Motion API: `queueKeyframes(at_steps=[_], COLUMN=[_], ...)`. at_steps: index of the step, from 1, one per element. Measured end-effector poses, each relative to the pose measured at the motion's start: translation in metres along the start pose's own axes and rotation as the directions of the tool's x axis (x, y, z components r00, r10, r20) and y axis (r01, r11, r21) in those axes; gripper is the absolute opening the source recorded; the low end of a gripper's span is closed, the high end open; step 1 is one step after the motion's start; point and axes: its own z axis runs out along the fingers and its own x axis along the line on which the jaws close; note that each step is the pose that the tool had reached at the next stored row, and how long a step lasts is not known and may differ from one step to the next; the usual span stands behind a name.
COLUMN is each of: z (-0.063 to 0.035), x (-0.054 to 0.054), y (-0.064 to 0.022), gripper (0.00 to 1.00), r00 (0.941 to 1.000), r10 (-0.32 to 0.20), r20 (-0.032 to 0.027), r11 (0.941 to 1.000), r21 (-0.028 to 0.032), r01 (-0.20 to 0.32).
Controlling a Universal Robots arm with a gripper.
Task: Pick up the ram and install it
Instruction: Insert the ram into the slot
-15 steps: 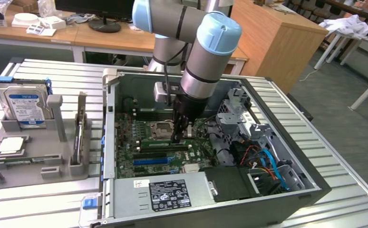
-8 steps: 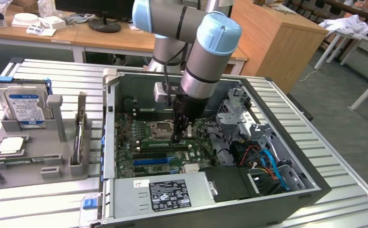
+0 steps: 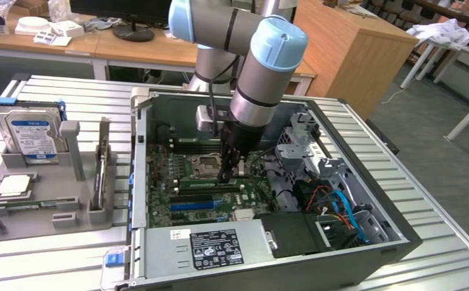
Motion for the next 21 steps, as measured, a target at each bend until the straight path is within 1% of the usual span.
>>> queueKeyframes(at_steps=[11, 16, 21], z=[0.0004, 0.0004, 0.0004], x=[-0.0002, -0.0002, -0.0002], y=[0.0, 0.0, 0.0], gripper=[0.12, 0.12, 0.12], r00=[1.0, 0.9998, 0.9999], r10=[-0.001, -0.021, -0.017], r20=[0.0, -0.0013, -0.0013], r11=[1.0, 0.9998, 0.9999], r21=[0.0, -0.0005, -0.0004], r01=[0.001, 0.021, 0.017])
